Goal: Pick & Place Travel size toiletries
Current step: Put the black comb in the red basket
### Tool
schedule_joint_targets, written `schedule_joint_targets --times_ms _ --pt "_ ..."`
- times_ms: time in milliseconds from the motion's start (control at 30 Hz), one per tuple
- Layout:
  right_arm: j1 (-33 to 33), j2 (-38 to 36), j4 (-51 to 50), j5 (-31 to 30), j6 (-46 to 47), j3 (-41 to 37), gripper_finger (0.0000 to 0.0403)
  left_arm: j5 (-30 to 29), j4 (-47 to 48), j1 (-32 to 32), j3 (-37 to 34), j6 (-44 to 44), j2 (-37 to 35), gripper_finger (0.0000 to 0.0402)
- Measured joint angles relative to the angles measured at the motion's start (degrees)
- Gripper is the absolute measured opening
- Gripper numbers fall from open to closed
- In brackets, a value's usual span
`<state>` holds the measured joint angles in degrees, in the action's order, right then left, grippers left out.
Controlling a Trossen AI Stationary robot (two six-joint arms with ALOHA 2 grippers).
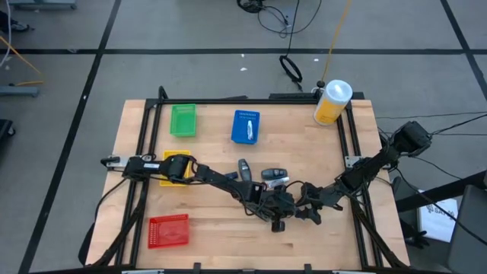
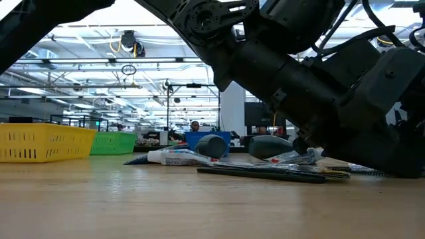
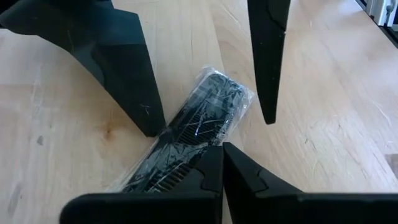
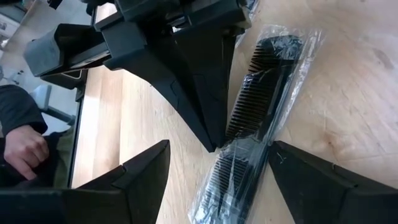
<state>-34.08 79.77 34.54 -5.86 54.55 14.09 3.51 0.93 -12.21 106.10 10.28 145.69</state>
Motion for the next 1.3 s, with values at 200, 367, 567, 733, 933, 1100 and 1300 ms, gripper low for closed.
schedule_joint_targets --times_ms 200,367,567,733,933,1100,1300 --pt "0.0 0.0 0.4 1.1 -1.7 0.0 0.0254 0.0 0.0 0.0 0.0 0.0 0.0 0.0002" --pt "0.0 0.1 1.0 1.9 -2.9 0.0 0.0238 -0.1 -0.7 0.0 -0.1 0.1 0.0 0.0012" --pt "0.4 -0.1 -0.7 2.6 0.8 0.2 0.0249 -0.4 -1.3 -0.2 -0.1 0.6 0.0 0.0003" --pt "0.4 -0.1 0.3 3.9 1.7 0.3 0.028 -1.1 -1.6 -0.4 -0.1 0.6 0.0 0.001" --pt "0.8 0.0 2.2 5.4 0.9 0.1 0.0296 -1.8 -1.7 -0.5 -0.1 0.5 0.0 0.0004" --pt "0.8 -0.1 3.6 6.8 -1.8 0.0 0.0293 -1.8 -1.7 -0.5 -0.1 0.5 0.1 0.0009" --pt "0.7 -2.6 1.6 9.3 -0.9 0.0 0.029 -1.3 -1.7 -0.6 -0.2 0.0 0.1 0.0007"
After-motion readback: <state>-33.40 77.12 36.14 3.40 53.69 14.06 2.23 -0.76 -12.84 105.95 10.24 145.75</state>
